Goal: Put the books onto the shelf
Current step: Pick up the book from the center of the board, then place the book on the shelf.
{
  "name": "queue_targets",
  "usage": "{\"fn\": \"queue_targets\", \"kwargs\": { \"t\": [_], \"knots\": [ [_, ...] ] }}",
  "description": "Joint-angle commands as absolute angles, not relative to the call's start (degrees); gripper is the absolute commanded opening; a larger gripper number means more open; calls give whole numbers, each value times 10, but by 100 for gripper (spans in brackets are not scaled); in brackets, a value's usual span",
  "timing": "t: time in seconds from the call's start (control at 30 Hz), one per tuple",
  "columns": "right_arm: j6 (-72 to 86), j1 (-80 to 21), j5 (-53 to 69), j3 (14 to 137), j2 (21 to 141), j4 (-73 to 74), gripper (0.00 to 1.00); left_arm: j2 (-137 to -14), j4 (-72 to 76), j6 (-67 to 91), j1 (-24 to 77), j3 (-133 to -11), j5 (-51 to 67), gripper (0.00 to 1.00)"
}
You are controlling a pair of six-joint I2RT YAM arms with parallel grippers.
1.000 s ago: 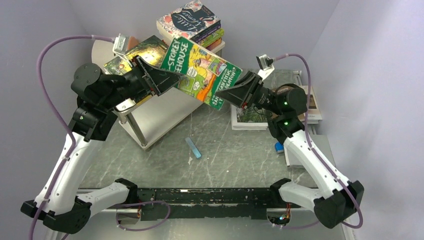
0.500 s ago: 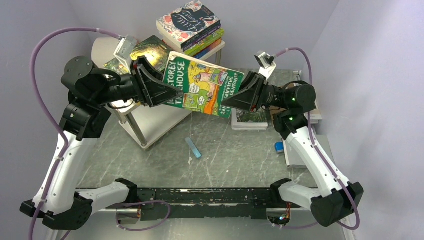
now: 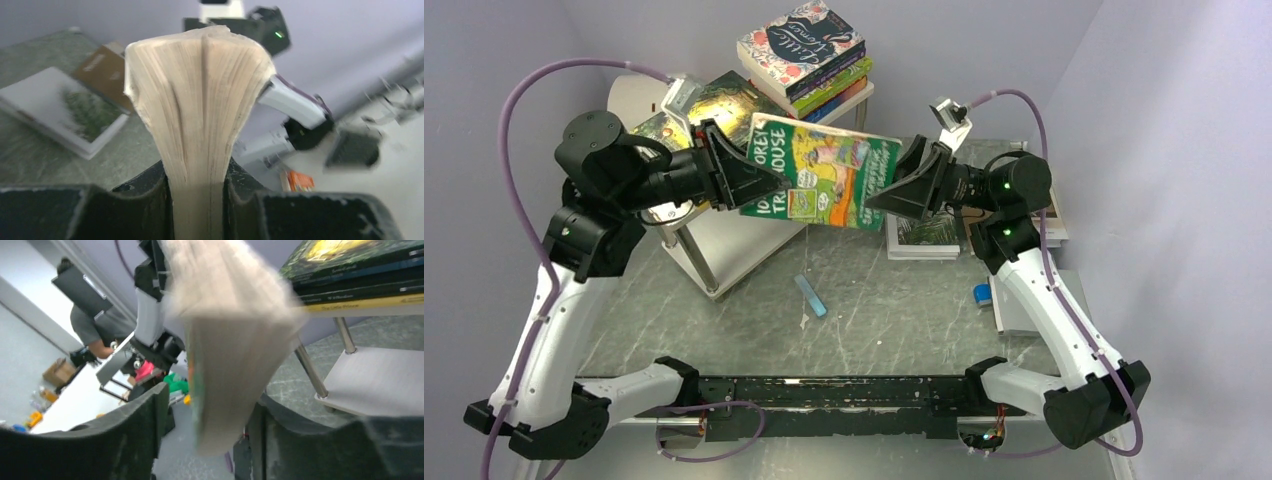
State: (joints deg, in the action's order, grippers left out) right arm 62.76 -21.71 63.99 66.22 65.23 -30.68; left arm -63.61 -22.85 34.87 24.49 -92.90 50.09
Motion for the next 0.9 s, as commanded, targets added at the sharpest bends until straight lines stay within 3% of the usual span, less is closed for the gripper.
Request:
{"fn": "queue_targets", "kwargs": {
  "t": [0.0,0.17,0.4,0.87],
  "knots": [
    [541,-214,547,685,646,-203,67,-593,-333,320,247,-1025,177,5],
    [481,-215,421,682,640,-117,84,-545,-336,335,247,-1039,-15,5],
    [461,-215,374,667,628,-82,85,-508,-321,379,247,-1008,-170,5],
    [495,-215,375,618,624,-108,84,-609,-259,418,248,-1004,-192,5]
  ]
}}
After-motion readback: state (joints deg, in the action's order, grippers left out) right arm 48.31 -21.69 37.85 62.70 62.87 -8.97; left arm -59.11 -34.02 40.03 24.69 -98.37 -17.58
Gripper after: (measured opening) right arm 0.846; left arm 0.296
